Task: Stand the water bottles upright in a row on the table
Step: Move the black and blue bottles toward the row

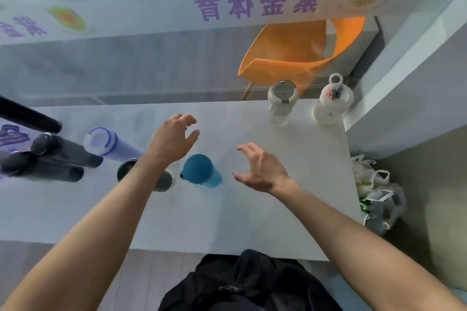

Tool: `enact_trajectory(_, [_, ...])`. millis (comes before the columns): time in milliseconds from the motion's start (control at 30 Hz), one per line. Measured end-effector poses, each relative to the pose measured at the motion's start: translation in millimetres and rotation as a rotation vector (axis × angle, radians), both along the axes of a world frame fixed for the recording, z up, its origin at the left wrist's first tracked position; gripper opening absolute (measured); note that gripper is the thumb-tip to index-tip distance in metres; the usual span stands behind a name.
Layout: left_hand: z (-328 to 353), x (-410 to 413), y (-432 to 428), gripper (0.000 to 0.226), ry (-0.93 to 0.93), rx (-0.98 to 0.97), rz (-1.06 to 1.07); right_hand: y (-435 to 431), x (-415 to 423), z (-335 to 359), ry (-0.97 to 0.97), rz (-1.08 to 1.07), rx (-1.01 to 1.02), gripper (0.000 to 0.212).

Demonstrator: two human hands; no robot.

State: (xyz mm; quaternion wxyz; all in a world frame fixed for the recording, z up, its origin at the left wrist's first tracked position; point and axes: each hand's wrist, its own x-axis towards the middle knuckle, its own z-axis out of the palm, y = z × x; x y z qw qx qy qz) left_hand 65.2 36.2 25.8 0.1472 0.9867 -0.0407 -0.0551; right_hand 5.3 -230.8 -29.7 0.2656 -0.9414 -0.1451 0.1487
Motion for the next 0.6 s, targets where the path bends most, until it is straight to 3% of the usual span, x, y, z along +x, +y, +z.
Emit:
enact_trajectory(133, [16.8,-35.1,45.0,0.038,-0.027,0.038,0.035,66.9,-7.3,20.1,-0.113,0.131,0.090,0.105])
enact_trajectory(267, [33.4,-56.2,78.7,0.067,0.085,0.083,-0.007,98.0,-21.8,18.2,-0.112,0.135,0.062,0.114])
enact_trajectory(333, [33.6,-61.3,92.7,0.087,0.208,0.159,-0.045,106.3,-25.6,10.8,-0.086,0.119,-0.003,0.111])
enact_trajectory(433, [21.0,-71.1,105.5,0.110,0.396,0.236,-0.094,113.6,-25.4,0.8,-0.065,0.057,-0.029,0.082])
enact_trajectory(600, [0.9,-62.8,117.8,0.071,0.288,0.260,-0.183,113.0,-21.9,1.6,-0.084,-0.029,-0.125,0.080])
